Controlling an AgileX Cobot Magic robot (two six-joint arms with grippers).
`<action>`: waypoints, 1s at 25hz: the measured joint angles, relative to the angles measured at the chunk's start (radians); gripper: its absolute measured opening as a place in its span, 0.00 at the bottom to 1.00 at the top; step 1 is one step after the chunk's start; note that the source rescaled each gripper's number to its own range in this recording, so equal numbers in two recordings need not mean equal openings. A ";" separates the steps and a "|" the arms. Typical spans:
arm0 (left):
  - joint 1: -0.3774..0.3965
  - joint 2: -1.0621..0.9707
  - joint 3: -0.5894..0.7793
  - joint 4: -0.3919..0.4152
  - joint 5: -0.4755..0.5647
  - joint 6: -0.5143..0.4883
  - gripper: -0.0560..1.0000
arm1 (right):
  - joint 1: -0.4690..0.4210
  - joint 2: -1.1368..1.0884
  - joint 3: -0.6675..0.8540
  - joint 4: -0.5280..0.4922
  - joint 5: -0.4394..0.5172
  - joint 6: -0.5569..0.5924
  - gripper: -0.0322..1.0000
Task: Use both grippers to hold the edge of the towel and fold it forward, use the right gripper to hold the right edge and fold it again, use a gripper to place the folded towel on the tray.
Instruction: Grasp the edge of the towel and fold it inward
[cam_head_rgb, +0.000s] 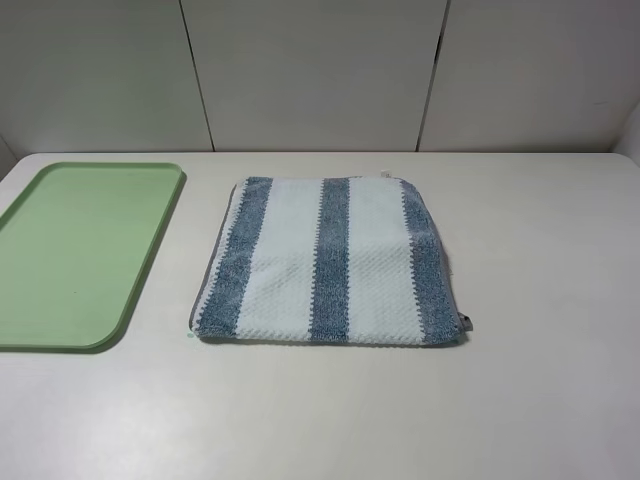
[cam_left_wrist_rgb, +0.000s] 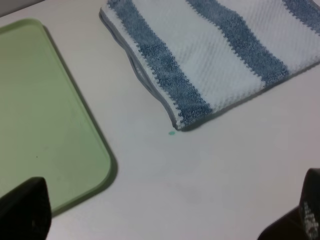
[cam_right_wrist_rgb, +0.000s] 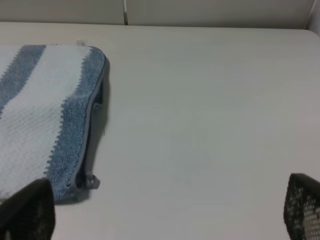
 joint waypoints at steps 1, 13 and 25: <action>0.000 0.000 0.000 0.000 0.000 0.000 1.00 | 0.000 0.000 0.000 0.000 0.000 0.000 1.00; 0.000 0.000 0.000 0.000 0.000 0.000 1.00 | 0.000 0.000 0.000 0.000 -0.001 0.000 1.00; 0.000 0.000 0.000 0.000 0.000 0.000 1.00 | 0.000 0.000 0.000 0.000 0.000 0.000 1.00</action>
